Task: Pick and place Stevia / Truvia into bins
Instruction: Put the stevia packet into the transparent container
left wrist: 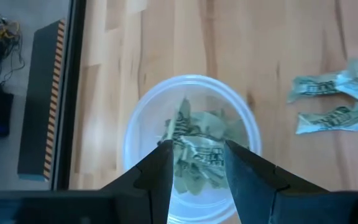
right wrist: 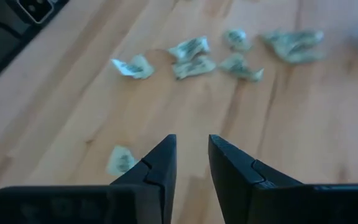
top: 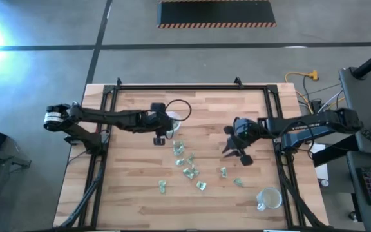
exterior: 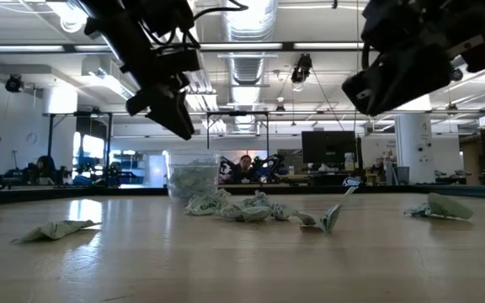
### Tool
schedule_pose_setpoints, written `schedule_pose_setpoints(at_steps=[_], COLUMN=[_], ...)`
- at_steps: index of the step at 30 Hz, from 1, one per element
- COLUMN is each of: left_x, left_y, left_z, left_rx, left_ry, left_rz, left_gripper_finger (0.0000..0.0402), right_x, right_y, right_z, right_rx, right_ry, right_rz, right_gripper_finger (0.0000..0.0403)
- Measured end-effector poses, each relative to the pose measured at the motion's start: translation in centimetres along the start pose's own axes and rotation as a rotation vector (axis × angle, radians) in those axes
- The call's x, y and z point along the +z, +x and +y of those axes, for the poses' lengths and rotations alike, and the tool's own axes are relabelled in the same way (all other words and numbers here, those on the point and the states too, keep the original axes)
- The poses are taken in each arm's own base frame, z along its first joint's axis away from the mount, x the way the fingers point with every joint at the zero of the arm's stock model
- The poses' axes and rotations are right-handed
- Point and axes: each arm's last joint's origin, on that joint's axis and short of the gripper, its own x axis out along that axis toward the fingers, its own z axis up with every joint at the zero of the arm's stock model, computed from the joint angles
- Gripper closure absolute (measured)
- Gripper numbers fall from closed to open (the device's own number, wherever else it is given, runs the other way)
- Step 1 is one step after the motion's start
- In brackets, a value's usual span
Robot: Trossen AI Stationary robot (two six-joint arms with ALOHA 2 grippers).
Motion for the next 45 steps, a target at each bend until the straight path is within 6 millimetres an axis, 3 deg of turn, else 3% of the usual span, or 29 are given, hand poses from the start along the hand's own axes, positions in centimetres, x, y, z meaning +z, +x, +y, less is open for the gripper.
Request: schedule_pose_setpoints(at_steps=[9,22,33,45], left_x=[0.1,0.1,-0.3,-0.4], left_y=[-0.5,-0.8,-0.8,-0.8], left_z=[-0.7,-1.6,-2.6,-2.7], left_rx=[-0.016,-0.042,-0.062,-0.065], left_ry=[-0.042,-0.082,-0.078,-0.075], left_rz=[-0.01,-0.015,-0.007,-0.006], left_gripper_finger=[0.0276,0.0276,0.0276,0.0276], right_x=[-1.2,-2.5,-2.8,-3.0], right_y=[1.7,4.4,8.4,9.1], right_z=[2.7,6.5,6.5,6.6], right_rx=[0.072,-0.032,-0.062,-0.056], right_ry=[0.057,0.021,0.1,0.121], right_rz=[-0.018,0.031,0.176,0.224], right_gripper_finger=[0.0303,0.0266,0.0257,0.0264])
